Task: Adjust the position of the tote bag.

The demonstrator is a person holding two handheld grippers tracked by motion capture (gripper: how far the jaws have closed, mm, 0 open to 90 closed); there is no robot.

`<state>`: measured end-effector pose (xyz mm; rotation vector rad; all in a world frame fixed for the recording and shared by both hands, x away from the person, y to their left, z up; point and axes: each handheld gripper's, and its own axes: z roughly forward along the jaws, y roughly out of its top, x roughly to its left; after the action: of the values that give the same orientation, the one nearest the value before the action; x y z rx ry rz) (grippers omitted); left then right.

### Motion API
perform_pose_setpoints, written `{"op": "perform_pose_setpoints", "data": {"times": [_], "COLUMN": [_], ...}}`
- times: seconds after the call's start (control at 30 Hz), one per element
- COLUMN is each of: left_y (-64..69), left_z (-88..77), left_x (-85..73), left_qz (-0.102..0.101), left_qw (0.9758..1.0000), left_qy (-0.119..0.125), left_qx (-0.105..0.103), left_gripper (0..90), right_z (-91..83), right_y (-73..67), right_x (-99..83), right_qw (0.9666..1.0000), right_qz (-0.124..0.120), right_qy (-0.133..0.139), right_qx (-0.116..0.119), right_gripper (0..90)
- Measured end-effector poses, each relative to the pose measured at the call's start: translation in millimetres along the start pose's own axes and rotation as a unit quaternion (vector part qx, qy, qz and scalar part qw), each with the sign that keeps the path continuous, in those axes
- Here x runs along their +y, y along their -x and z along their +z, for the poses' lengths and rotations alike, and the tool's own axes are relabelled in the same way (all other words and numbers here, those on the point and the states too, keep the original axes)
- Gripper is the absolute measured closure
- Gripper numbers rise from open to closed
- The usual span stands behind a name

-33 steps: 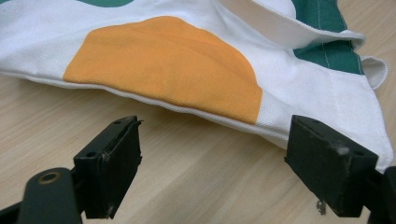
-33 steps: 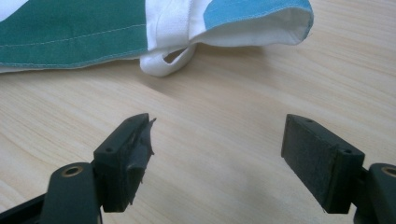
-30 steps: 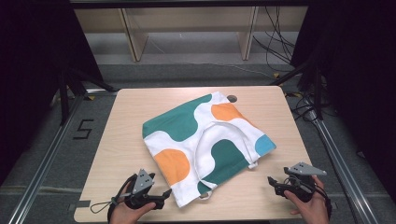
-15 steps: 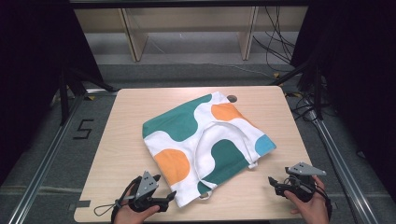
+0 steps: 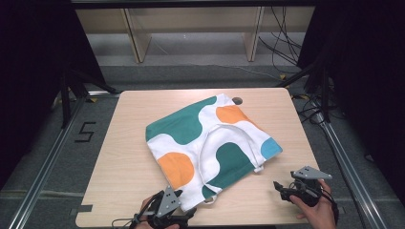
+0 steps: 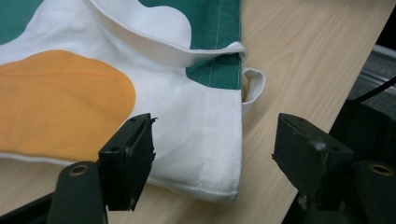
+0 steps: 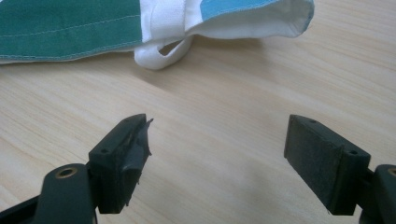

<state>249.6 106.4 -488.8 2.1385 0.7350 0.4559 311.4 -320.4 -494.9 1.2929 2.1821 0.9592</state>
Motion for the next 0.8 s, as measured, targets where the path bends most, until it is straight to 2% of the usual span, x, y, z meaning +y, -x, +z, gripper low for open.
{"op": "perform_pose_setpoints", "data": {"times": [0.03, 0.07, 0.13, 0.23, 0.27, 0.33, 0.37, 0.4, 0.43, 0.47, 0.53, 0.57, 0.6, 0.63, 0.7, 0.8], "left_y": [0.9, 1.5, 2.8, 4.5, 4.8, 5.1, 5.8, 6.4, 5.5, 4.1, 2.0, 3.0, 4.0, 6.0, 8.2, 8.0], "left_z": [-0.1, 0.4, 3.2, 7.9, 8.4, 10.0, 11.1, 11.4, 12.0, 11.8, 14.1, 15.7, 16.0, 16.5, 17.2, 16.4], "left_x": [1.6, 2.5, 3.0, 2.4, 2.3, 1.9, 1.4, 1.0, 0.5, 0.7, 0.0, -0.6, -0.6, -0.6, -0.3, 0.4], "left_qz": [0.027, 0.045, 0.044, 0.070, 0.075, 0.075, 0.076, 0.072, 0.079, 0.084, 0.083, 0.085, 0.095, 0.102, 0.113, 0.113], "left_qw": [0.9996, 0.9988, 0.9988, 0.9966, 0.9959, 0.9959, 0.9956, 0.9956, 0.9947, 0.9943, 0.9943, 0.9943, 0.9930, 0.9924, 0.9912, 0.9913], "left_qy": [-0.003, -0.010, -0.017, -0.034, -0.043, -0.045, -0.044, -0.051, -0.054, -0.057, -0.059, -0.058, -0.063, -0.064, -0.064, -0.064], "left_qx": [0.009, 0.017, 0.016, 0.027, 0.024, 0.022, 0.032, 0.031, 0.037, 0.035, 0.031, 0.029, 0.030, 0.028, 0.027, 0.019], "left_gripper": [26.7, 26.2, 26.4, 32.2, 33.3, 33.3, 33.6, 35.8, 37.2, 39.7, 40.4, 41.0, 42.7, 45.3, 50.2, 59.5], "right_z": [0.4, 0.6, 0.6, 1.3, 1.4, 1.7, 2.4, 2.5, 2.4, 2.5, 2.6, 2.7, 2.7, 3.4, 3.2, 2.6], "right_y": [-2.2, -2.3, -2.3, -1.3, -2.6, -3.7, -2.9, -3.0, -3.2, -3.2, -3.7, -5.0, -4.6, -3.4, -4.3, -4.7], "right_x": [-0.2, -0.4, -0.4, -0.1, -0.3, -0.3, -0.2, -0.1, 0.0, -0.6, 0.0, 0.2, 0.1, -0.3, 0.0, 0.3], "right_qw": [0.9999, 0.9998, 0.9999, 0.9999, 0.9999, 0.9997, 0.9998, 0.9998, 0.9997, 0.9998, 0.9997, 0.9996, 0.9997, 0.9998, 0.9997, 0.9998], "right_qz": [0.013, 0.014, 0.009, 0.000, 0.006, 0.012, 0.004, 0.000, 0.000, -0.003, -0.001, 0.007, 0.000, -0.015, -0.008, -0.003], "right_qy": [-0.005, -0.007, -0.005, -0.004, -0.004, -0.010, -0.005, -0.006, -0.006, -0.008, -0.010, -0.012, -0.012, -0.002, -0.007, -0.009], "right_qx": [0.008, 0.012, 0.009, 0.009, 0.013, 0.018, 0.019, 0.021, 0.022, 0.017, 0.022, 0.023, 0.023, 0.012, 0.020, 0.020], "right_gripper": [22.9, 22.8, 22.8, 22.8, 22.7, 22.6, 22.7, 22.6, 22.7, 22.7, 22.7, 22.7, 22.7, 22.7, 22.8, 22.8]}}
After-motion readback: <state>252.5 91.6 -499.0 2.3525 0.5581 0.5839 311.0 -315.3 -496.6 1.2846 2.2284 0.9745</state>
